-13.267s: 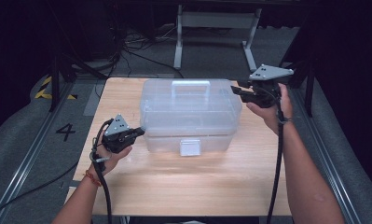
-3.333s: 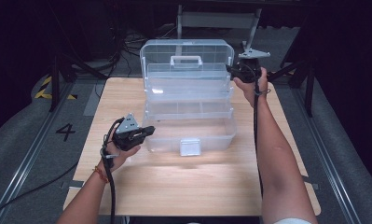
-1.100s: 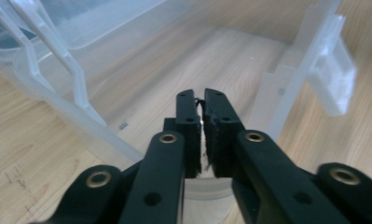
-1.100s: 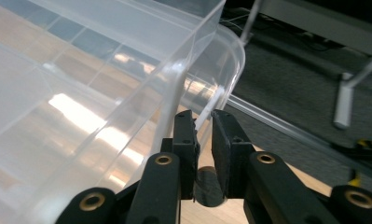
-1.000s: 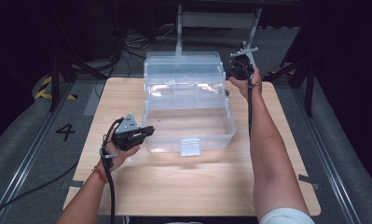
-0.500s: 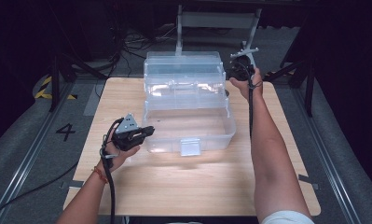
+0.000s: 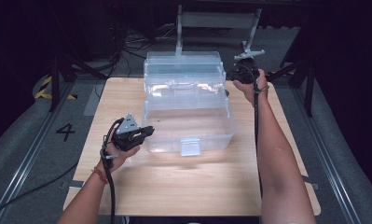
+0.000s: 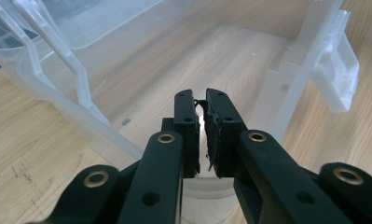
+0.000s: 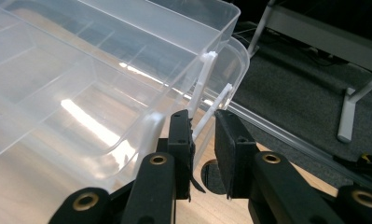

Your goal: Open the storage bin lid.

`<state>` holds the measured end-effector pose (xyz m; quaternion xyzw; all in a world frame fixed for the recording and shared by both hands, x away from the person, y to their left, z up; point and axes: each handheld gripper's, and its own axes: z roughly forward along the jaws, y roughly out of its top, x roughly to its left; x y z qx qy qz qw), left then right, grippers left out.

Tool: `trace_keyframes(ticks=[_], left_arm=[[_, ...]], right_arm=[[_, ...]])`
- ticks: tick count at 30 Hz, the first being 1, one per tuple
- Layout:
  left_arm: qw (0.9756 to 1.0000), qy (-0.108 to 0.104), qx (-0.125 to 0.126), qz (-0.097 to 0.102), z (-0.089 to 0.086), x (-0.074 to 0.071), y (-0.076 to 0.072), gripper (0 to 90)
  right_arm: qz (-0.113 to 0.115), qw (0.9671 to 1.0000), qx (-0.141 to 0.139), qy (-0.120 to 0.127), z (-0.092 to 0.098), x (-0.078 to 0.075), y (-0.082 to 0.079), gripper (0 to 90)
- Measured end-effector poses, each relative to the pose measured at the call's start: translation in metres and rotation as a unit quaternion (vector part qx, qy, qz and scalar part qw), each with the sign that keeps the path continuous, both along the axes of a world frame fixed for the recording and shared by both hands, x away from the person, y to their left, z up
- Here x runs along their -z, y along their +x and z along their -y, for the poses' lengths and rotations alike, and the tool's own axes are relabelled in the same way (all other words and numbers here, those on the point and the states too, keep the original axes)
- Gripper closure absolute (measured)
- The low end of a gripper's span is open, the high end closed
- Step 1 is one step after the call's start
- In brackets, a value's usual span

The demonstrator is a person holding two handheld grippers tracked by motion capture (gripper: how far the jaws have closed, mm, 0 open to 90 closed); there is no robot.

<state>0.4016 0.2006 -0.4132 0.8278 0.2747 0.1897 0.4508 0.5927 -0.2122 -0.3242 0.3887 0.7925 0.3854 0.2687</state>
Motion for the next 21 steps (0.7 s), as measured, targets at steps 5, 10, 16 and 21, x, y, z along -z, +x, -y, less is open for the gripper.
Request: trace_keyframes(ticks=[5, 10, 16, 21], left_arm=[[1.0, 0.008, -0.004, 0.003, -0.002, -0.003, -0.004, 82.0], [0.9998, 0.017, -0.005, 0.009, -0.007, -0.009, -0.01, 79.8], [0.9996, 0.022, -0.009, 0.013, -0.017, -0.015, -0.016, 78.9], [0.9991, 0.038, -0.01, 0.017, -0.024, -0.02, -0.022, 78.2]], right_arm=[[0.01, 0.9999, -0.005, -0.001, 0.005, -0.007, -0.014, 75.9], [0.022, 0.9997, -0.007, 0.0, 0.014, -0.014, -0.029, 74.1], [0.03, 0.9995, -0.012, 0.006, 0.026, -0.014, -0.045, 72.4], [0.031, 0.9994, -0.015, 0.008, 0.032, -0.008, -0.056, 69.8]])
